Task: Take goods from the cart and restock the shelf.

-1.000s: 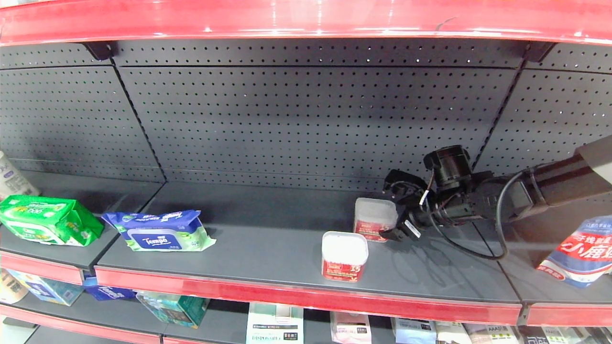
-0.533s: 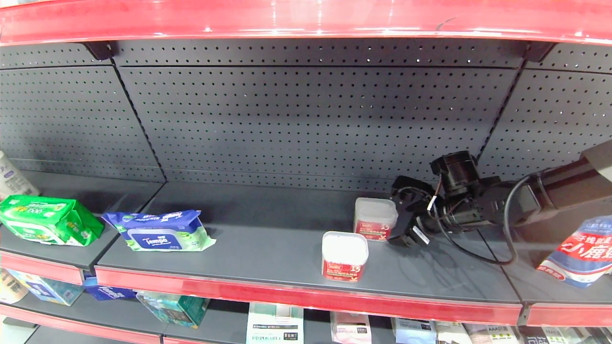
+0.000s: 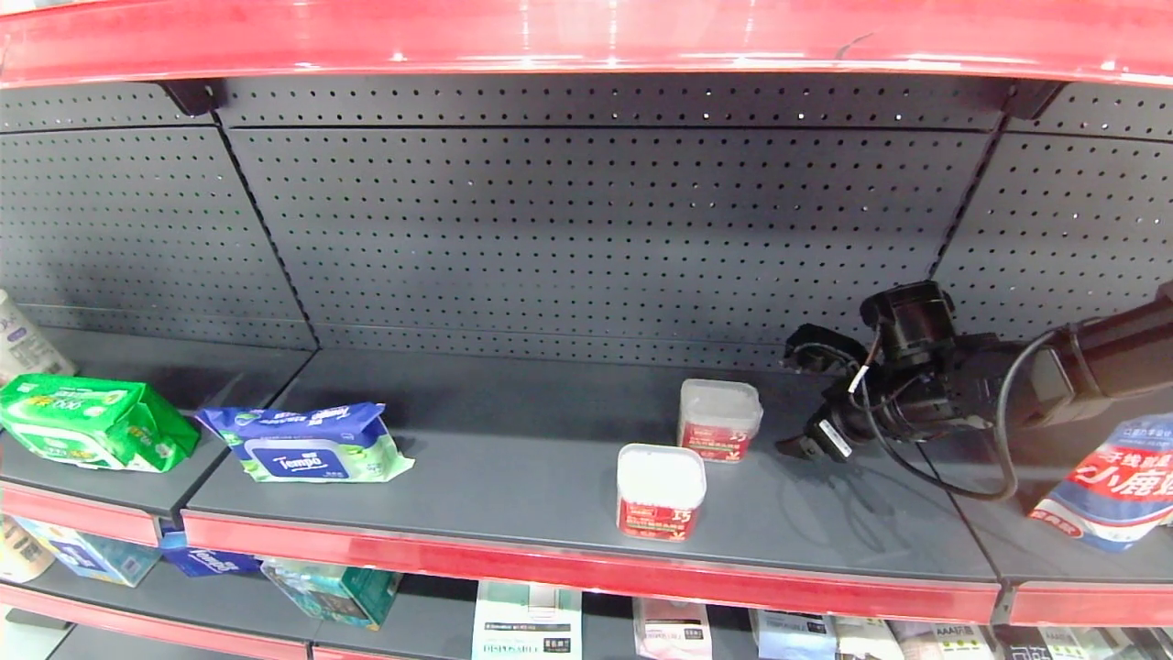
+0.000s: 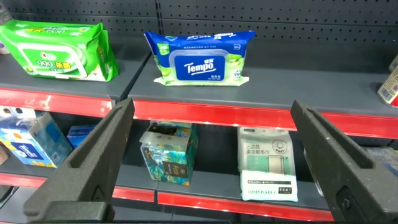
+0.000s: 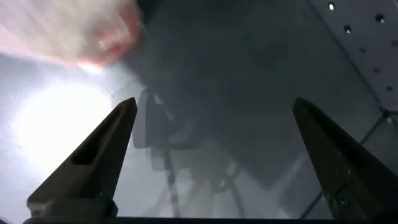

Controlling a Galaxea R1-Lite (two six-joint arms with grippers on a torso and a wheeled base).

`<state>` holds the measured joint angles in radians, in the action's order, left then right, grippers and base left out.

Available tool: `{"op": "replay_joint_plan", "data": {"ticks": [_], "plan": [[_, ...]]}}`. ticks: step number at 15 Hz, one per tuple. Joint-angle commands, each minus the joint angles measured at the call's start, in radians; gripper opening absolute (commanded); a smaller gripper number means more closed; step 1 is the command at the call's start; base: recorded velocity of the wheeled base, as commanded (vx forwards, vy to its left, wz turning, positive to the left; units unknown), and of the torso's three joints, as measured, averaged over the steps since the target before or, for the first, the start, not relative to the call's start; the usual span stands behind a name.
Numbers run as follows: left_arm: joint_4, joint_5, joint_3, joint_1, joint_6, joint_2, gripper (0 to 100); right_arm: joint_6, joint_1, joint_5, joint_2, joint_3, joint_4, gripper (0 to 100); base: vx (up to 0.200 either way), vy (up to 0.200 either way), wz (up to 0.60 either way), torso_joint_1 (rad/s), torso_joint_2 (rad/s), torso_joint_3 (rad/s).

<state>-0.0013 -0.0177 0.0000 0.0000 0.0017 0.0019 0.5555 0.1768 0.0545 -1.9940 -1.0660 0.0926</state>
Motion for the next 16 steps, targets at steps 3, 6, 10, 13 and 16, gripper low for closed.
{"op": "replay_joint_plan", "data": {"ticks": [3, 6, 10, 13, 16], "plan": [[0.000, -0.001, 0.000, 0.000, 0.000, 0.000, 100, -0.051, 0.006, -0.004, -0.020, -0.031, 0.001, 100, 0.000, 0.000, 0.00, 0.000, 0.00, 0.000], [0.000, -0.001, 0.000, 0.000, 0.000, 0.000, 100, -0.066, 0.009, -0.039, -0.034, -0.054, 0.001, 100, 0.000, 0.000, 0.00, 0.000, 0.00, 0.000], [0.000, -0.001, 0.000, 0.000, 0.000, 0.000, 100, -0.094, 0.035, -0.044, -0.049, -0.078, 0.003, 100, 0.000, 0.000, 0.00, 0.000, 0.00, 0.000], [0.000, -0.001, 0.000, 0.000, 0.000, 0.000, 100, -0.100, 0.056, -0.050, -0.052, -0.081, 0.003, 100, 0.000, 0.000, 0.00, 0.000, 0.00, 0.000], [0.000, -0.001, 0.000, 0.000, 0.000, 0.000, 100, -0.101, 0.066, -0.053, -0.063, -0.100, 0.003, 100, 0.000, 0.000, 0.00, 0.000, 0.00, 0.000]]}}
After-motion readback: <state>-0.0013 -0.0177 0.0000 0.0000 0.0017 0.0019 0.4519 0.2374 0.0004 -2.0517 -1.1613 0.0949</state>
